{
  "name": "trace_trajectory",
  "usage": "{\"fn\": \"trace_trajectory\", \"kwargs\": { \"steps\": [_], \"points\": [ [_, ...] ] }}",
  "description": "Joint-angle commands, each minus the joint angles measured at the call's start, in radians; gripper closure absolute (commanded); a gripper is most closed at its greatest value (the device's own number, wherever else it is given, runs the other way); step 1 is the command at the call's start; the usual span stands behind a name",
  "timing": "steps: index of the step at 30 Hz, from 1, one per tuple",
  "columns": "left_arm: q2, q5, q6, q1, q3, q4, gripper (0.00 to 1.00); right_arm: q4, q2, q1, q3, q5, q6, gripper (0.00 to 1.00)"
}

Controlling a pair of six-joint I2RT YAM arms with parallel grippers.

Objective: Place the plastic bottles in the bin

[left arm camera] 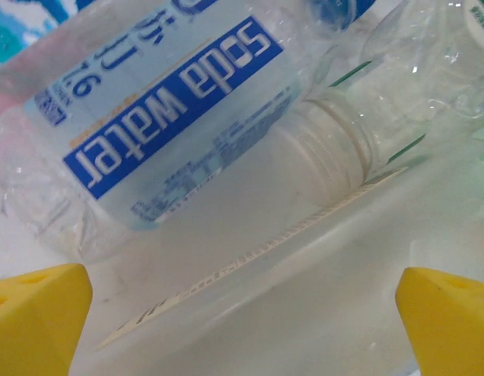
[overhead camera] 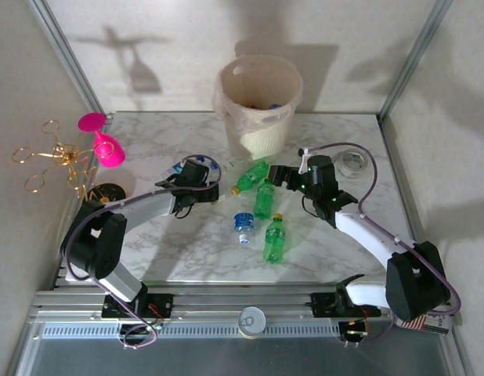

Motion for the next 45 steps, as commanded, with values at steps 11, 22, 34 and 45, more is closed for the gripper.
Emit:
{"fn": "trace_trajectory", "kwargs": {
  "steps": [11, 22, 34, 45],
  "points": [
    [0.041, -0.036, -0.024, -0.150, -0.033, -0.163, 0.01, 0.000, -0.032, 0.007, 0.029, 0.000, -0.008, 0.01],
    [0.028, -0.008, -0.068, -0.168, -0.046, -0.136, 0.00, -0.018, -0.042, 0.007, 0.026, 0.017, -0.020, 0.01],
    [0.113, -0.092, 0.009, -0.168, 0.010, -0.108, 0.20, -0.042, -0.087, 0.007, 0.019, 0.023, -0.026, 0.01],
    [-0.061, -0.039, -0.045, -0.189, -0.063, -0.085, 0.49, -0.051, -0.109, 0.007, 0.019, 0.014, -0.012, 0.01]
  ]
}}
